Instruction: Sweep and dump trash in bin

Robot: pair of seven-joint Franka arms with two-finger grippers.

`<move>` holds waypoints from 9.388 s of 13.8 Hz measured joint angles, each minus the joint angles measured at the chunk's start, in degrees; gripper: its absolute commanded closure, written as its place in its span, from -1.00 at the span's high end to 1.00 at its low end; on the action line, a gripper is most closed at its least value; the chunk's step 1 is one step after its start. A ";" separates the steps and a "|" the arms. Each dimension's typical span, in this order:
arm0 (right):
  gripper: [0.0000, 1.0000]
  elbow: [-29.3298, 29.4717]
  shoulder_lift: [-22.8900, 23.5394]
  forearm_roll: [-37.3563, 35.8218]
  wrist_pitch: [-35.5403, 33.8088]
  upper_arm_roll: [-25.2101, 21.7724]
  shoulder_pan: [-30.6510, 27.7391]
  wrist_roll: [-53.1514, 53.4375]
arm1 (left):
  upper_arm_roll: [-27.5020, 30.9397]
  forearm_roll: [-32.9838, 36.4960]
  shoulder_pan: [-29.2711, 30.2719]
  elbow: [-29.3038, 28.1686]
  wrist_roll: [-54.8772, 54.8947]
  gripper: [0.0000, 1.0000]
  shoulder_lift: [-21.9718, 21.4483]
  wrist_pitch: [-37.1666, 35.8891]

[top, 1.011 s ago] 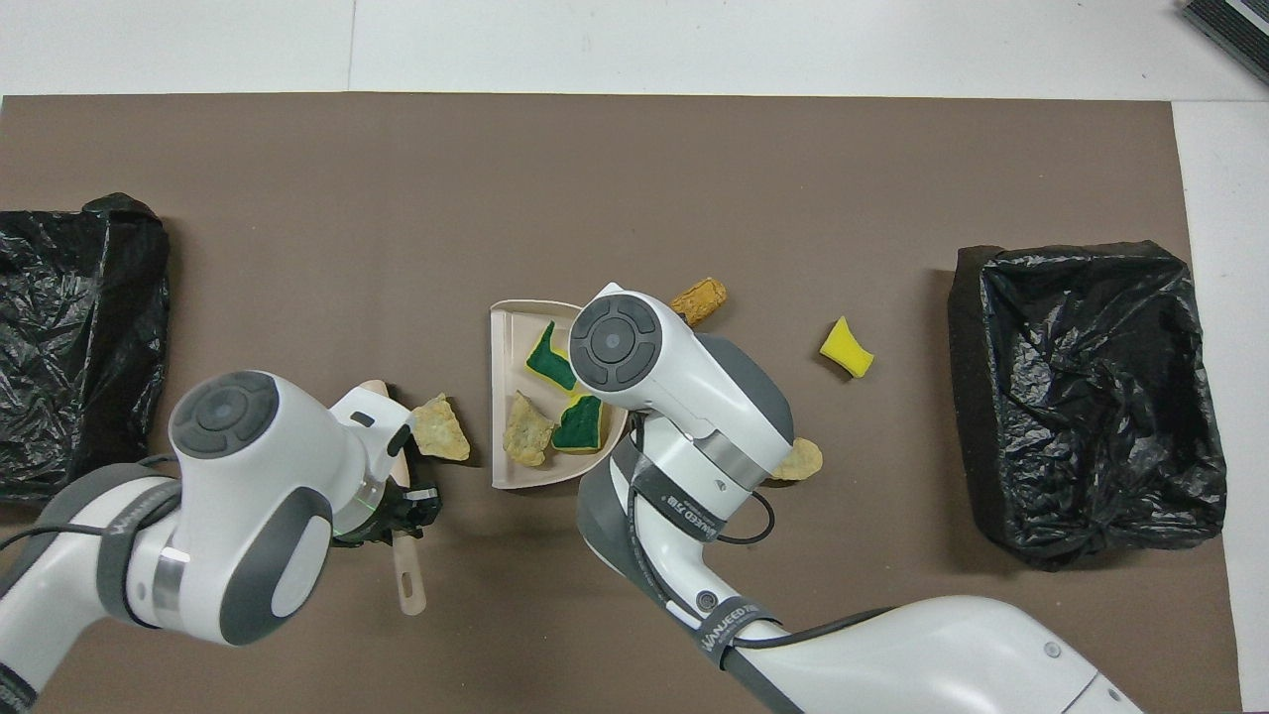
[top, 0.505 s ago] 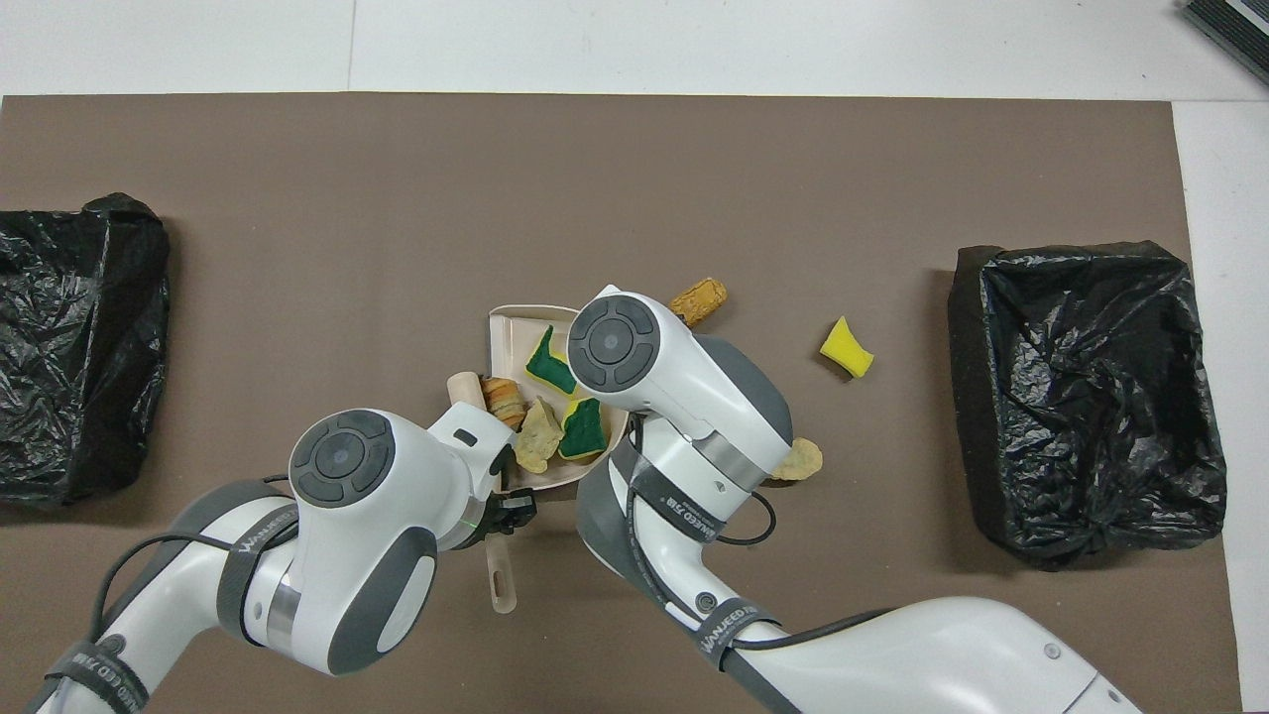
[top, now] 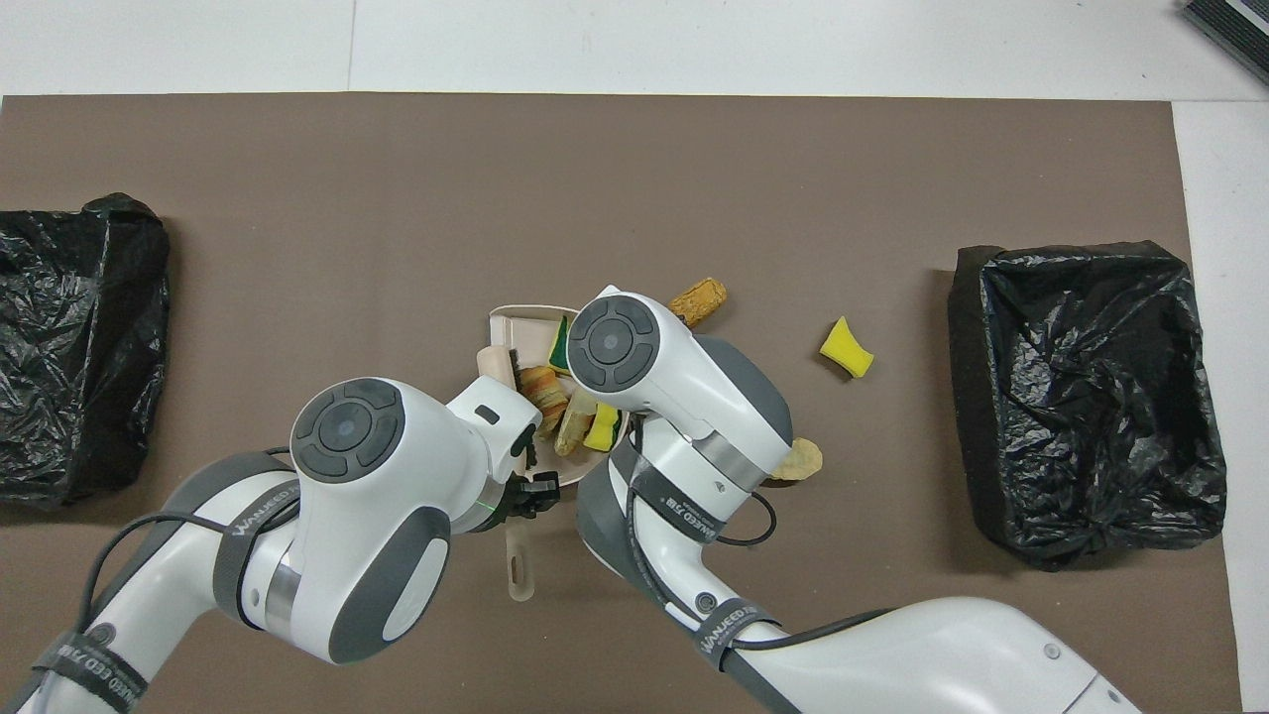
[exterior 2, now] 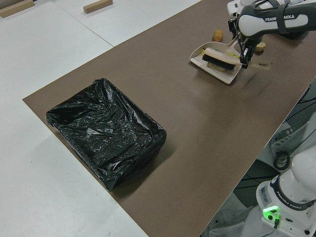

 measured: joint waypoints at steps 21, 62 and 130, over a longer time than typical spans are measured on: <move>-1.00 0.73 -9.60 -0.19 -7.88 -0.27 -9.04 -11.61 | -14.83 4.63 -6.91 -18.08 -14.75 -1.00 -13.83 1.46; -1.00 -10.74 -25.13 -39.62 -20.92 -0.13 -37.34 -33.46 | -12.42 13.51 39.18 40.49 38.26 1.00 3.12 -26.96; 0.99 13.82 9.34 14.99 2.45 0.39 6.25 91.17 | 0.46 13.60 29.14 40.15 39.40 1.00 2.59 -31.00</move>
